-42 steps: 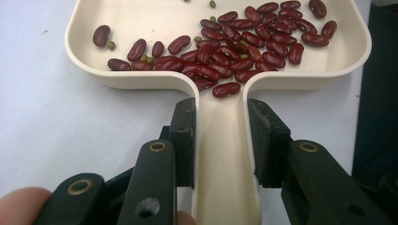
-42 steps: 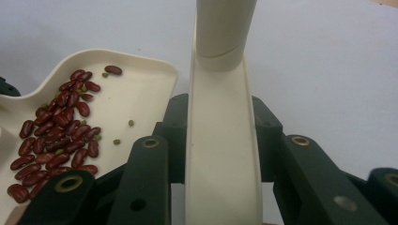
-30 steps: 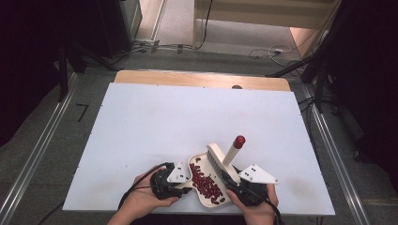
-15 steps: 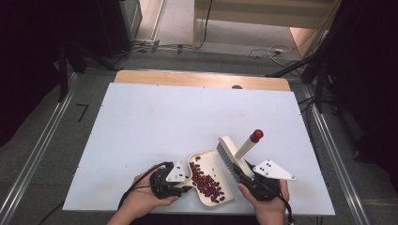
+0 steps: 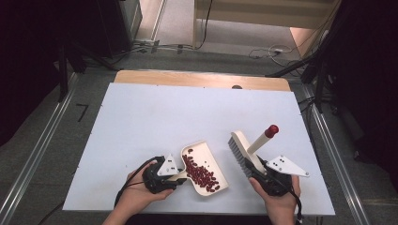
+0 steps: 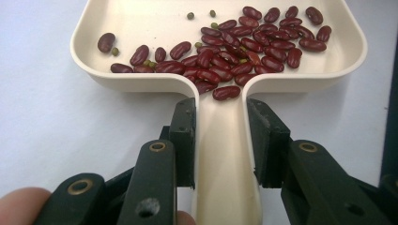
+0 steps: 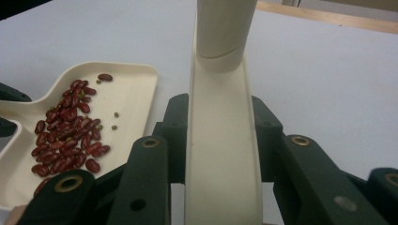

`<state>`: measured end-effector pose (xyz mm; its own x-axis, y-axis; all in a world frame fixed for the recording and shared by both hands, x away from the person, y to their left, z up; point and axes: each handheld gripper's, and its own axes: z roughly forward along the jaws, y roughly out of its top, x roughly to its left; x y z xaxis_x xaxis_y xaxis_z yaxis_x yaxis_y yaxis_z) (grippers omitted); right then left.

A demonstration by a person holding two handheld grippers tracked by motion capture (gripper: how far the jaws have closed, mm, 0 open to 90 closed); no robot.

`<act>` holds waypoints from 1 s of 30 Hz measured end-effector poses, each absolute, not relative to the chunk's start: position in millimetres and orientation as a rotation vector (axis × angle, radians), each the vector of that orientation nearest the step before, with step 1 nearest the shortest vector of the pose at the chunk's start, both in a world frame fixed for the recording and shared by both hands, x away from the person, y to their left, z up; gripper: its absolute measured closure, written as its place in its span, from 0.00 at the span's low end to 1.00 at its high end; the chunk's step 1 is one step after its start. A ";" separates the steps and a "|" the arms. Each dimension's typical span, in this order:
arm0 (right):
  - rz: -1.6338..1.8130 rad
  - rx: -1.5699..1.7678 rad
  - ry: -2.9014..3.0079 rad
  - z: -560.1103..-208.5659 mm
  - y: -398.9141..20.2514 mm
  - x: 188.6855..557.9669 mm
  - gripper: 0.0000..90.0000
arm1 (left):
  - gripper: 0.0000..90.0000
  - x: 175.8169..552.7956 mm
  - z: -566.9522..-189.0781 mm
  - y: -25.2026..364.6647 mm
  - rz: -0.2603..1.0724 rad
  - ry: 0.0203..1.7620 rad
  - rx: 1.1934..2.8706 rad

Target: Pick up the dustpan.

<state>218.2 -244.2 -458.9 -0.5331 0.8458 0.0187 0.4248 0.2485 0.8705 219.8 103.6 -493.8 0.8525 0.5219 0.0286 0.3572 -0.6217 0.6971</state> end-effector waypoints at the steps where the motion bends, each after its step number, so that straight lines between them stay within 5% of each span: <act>1: 1.224 1.157 2.066 -458.4 -245.1 218.5 0.72 | 0.74 220.1 -493.4 104.8 0.305 0.647 2.299; 30: 1.214 1.218 2.002 -453.7 -276.1 227.4 0.72 | 0.74 231.7 -478.2 164.7 0.428 0.867 2.157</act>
<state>227.4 -276.1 -453.7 -0.4767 0.8784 0.0330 0.4353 0.2033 0.8770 231.7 164.7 -478.2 0.7134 0.7003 0.0255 0.4463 -0.4822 0.7538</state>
